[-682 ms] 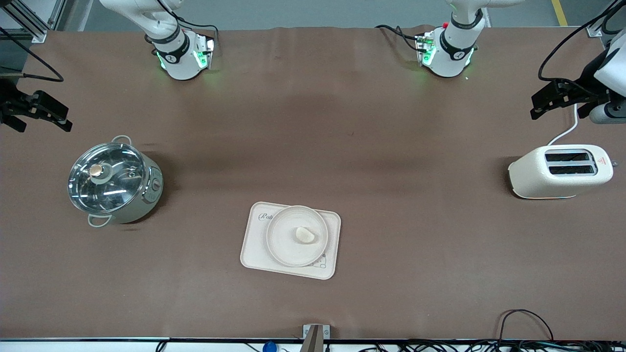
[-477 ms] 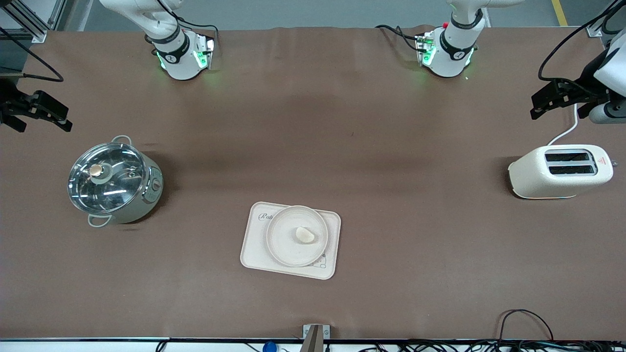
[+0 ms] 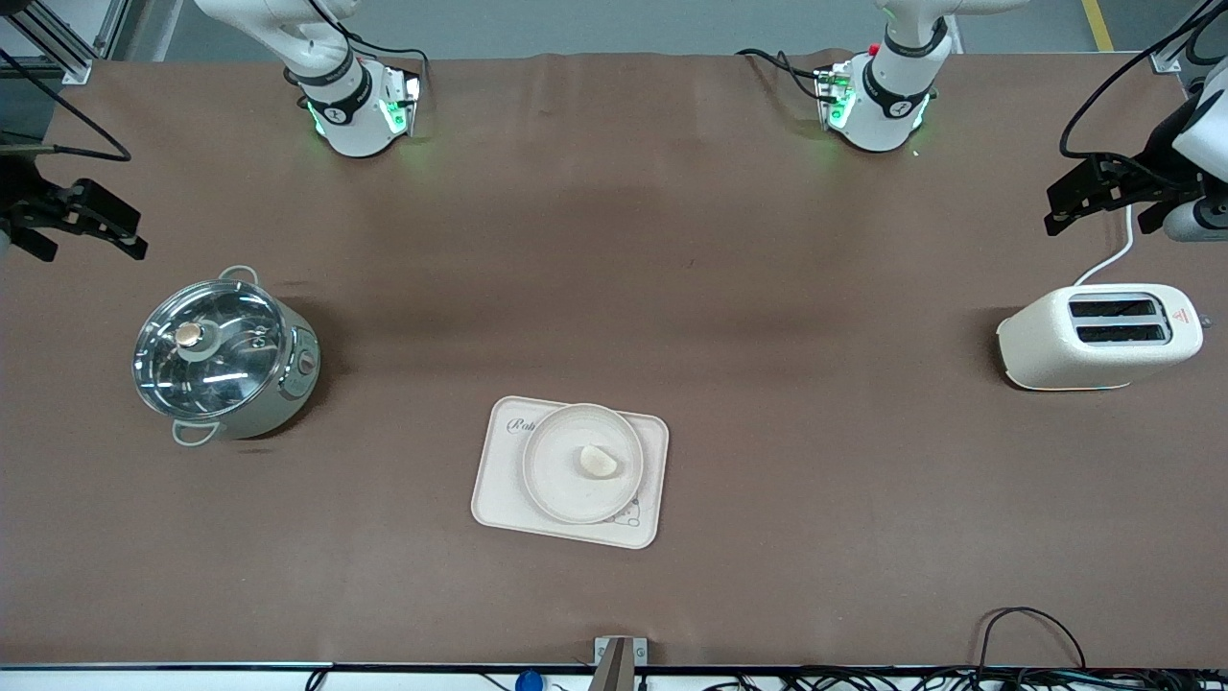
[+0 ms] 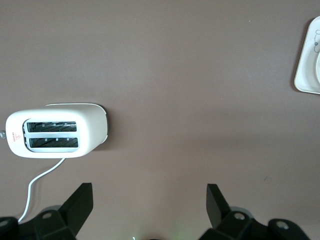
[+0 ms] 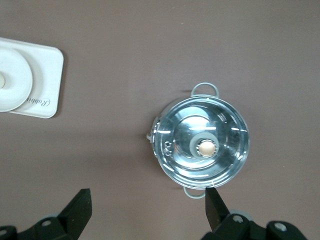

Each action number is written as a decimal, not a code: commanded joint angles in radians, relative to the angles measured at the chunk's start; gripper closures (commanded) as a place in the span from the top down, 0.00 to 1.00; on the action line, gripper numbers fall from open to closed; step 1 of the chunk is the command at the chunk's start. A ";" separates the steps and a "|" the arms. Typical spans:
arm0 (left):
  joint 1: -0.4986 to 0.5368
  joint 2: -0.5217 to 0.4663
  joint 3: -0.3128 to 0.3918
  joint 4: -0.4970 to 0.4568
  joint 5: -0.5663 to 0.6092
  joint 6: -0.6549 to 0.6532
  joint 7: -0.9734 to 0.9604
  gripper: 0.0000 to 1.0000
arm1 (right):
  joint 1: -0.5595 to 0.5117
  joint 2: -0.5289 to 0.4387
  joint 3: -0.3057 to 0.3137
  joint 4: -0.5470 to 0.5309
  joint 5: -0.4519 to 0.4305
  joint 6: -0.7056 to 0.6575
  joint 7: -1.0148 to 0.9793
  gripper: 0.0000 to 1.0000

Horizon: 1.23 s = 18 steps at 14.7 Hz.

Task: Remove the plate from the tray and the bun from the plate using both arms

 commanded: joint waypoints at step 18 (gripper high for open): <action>-0.389 0.656 -0.054 0.034 -0.052 0.727 -0.570 1.00 | 0.370 0.775 0.003 0.043 0.366 0.920 0.189 1.00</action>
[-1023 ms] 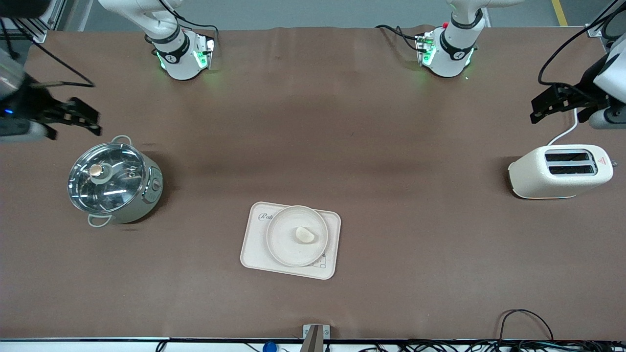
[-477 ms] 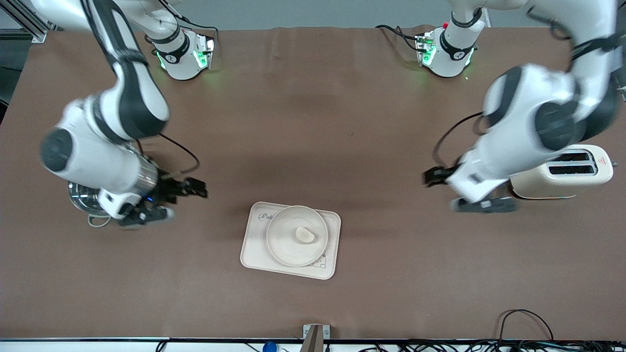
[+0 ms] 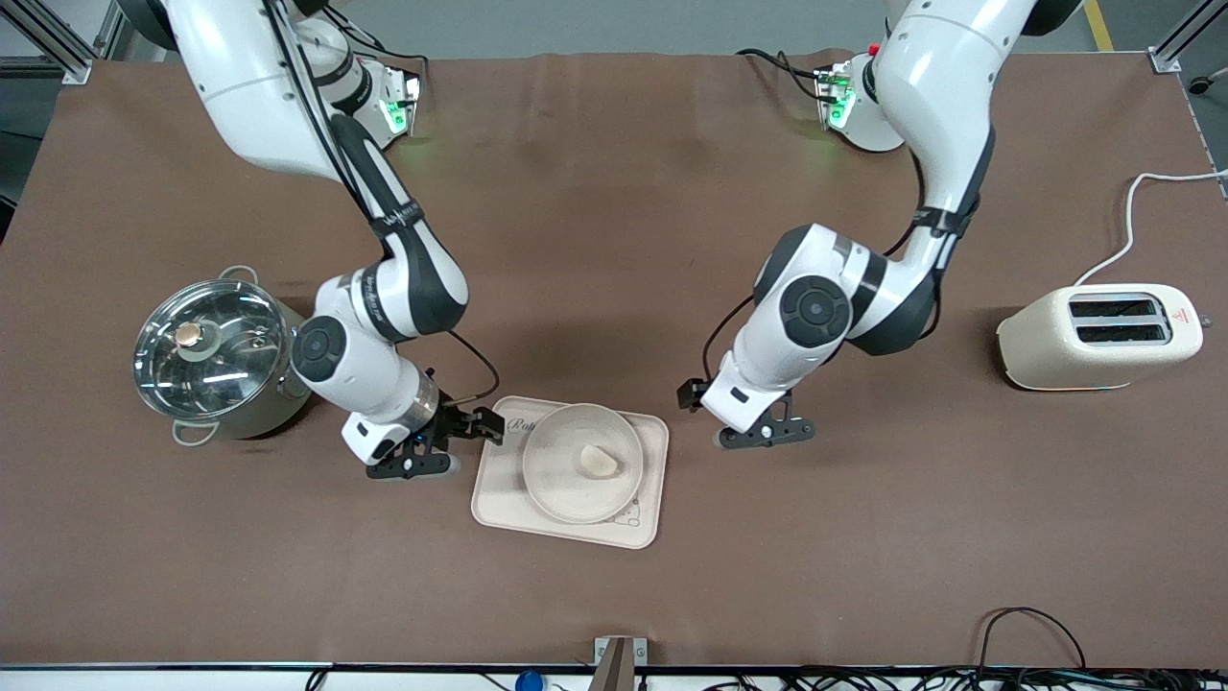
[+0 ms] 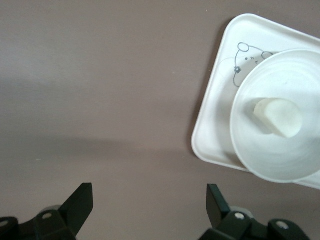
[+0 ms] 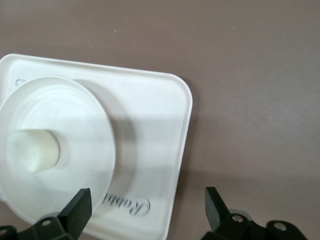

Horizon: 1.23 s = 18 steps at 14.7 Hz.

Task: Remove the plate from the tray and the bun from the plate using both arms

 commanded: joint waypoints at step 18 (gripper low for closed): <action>0.138 -0.006 0.025 0.030 0.002 -0.007 0.116 1.00 | -0.035 0.137 0.138 0.051 0.039 0.177 0.052 0.00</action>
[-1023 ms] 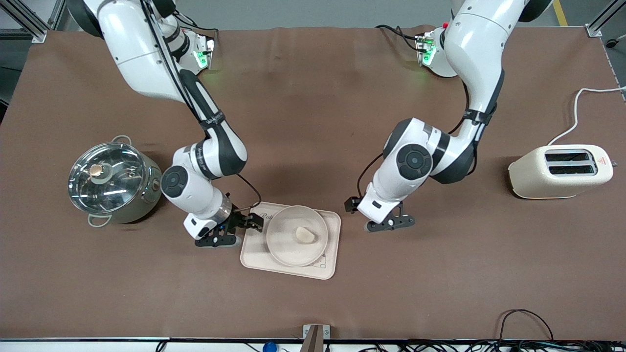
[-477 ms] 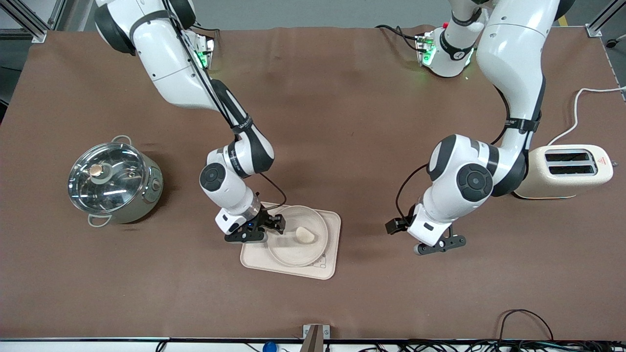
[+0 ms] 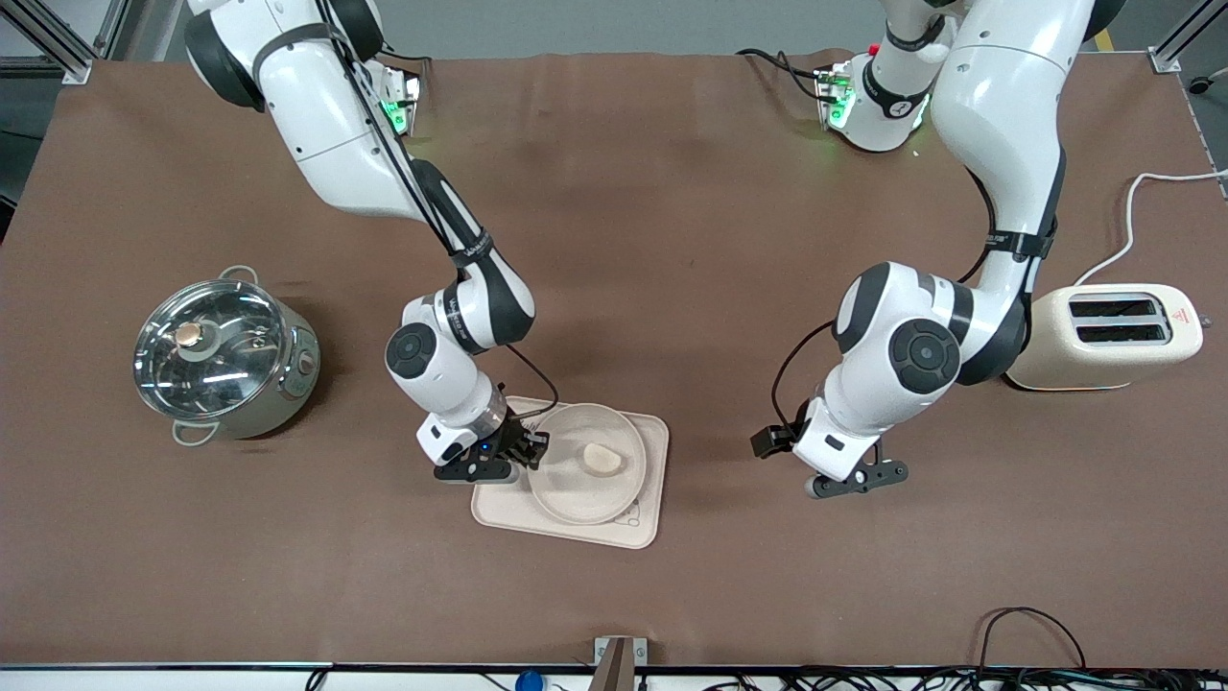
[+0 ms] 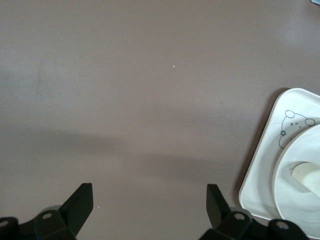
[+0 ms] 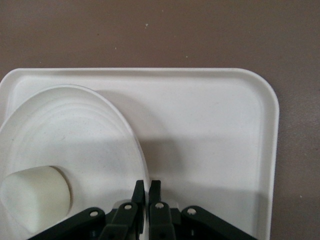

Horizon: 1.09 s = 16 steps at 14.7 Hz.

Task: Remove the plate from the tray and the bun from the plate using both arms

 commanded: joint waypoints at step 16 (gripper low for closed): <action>-0.001 -0.012 0.001 -0.001 0.005 -0.005 0.027 1.00 | -0.213 -0.338 0.562 -0.805 0.223 0.579 -0.091 0.02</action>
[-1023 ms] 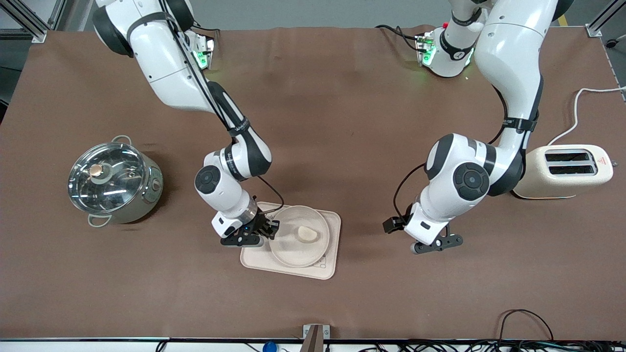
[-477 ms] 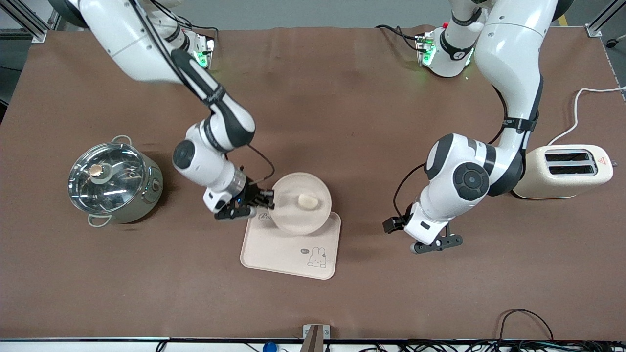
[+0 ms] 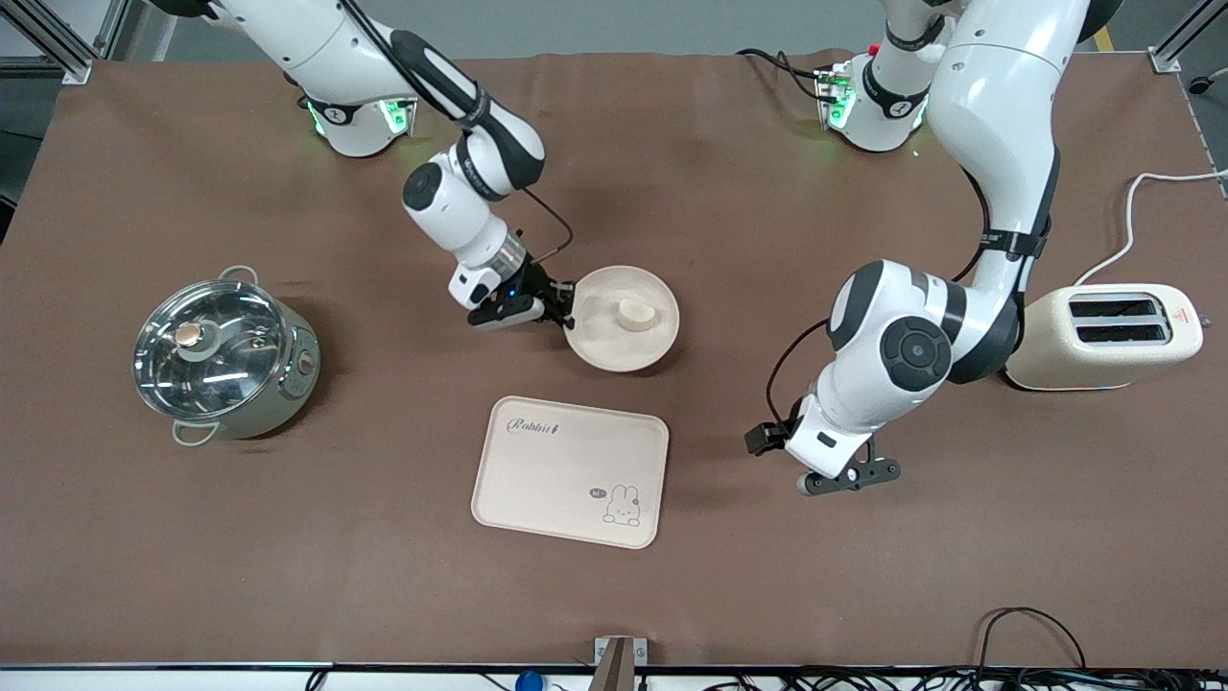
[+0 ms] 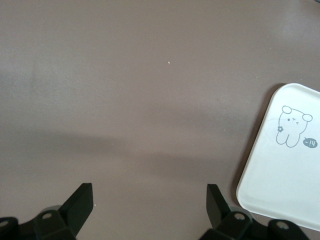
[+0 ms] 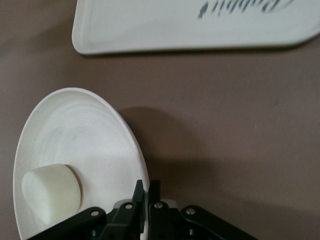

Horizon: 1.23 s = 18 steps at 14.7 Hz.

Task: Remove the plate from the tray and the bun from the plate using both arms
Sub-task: 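Lift the plate off the tray and set it down with the right gripper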

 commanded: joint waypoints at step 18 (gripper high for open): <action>-0.027 -0.044 -0.014 -0.001 0.004 -0.013 -0.017 1.00 | -0.086 -0.002 -0.392 0.596 -0.221 -0.950 -0.105 1.00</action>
